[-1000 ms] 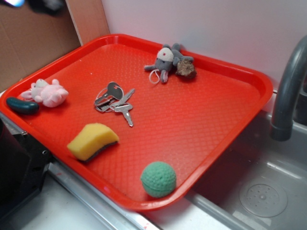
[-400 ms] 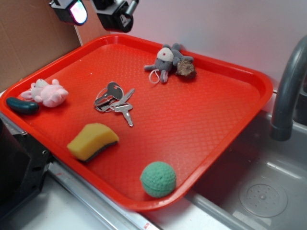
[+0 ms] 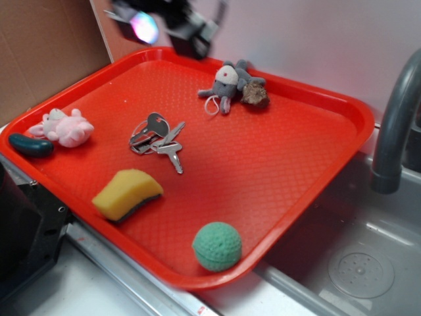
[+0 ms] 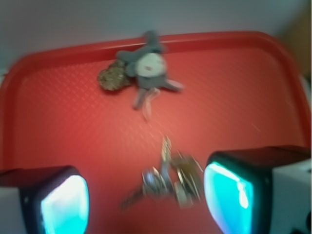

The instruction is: Grab the rock.

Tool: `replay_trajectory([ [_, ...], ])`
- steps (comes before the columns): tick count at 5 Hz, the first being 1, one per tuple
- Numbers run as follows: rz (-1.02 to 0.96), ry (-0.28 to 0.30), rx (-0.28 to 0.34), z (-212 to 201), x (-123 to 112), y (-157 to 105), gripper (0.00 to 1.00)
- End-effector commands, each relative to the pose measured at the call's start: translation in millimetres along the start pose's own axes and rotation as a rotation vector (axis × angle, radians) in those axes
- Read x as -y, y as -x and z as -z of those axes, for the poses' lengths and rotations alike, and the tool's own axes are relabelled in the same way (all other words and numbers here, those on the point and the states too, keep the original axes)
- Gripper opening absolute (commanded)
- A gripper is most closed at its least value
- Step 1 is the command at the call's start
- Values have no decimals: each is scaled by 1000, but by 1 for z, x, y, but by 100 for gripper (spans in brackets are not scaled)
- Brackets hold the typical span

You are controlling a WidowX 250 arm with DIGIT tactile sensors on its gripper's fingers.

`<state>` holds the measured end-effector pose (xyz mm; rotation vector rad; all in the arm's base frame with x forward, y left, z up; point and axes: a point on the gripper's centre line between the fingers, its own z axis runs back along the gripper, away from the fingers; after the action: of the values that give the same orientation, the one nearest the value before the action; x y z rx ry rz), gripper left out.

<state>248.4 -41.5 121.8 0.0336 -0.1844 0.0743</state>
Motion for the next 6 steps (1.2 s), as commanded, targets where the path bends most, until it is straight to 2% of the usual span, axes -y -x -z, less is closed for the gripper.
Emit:
replay_trajectory([
  [1, -91, -51, 85, 27, 13, -63, 100],
  [2, -185, -46, 48, 54, 16, -77, 100],
  [4, -209, 6, 14, 88, 24, -85, 100],
  [5, -192, -4, -6, 95, 25, -85, 56],
  [6, -185, -48, -22, 93, 18, -79, 0],
])
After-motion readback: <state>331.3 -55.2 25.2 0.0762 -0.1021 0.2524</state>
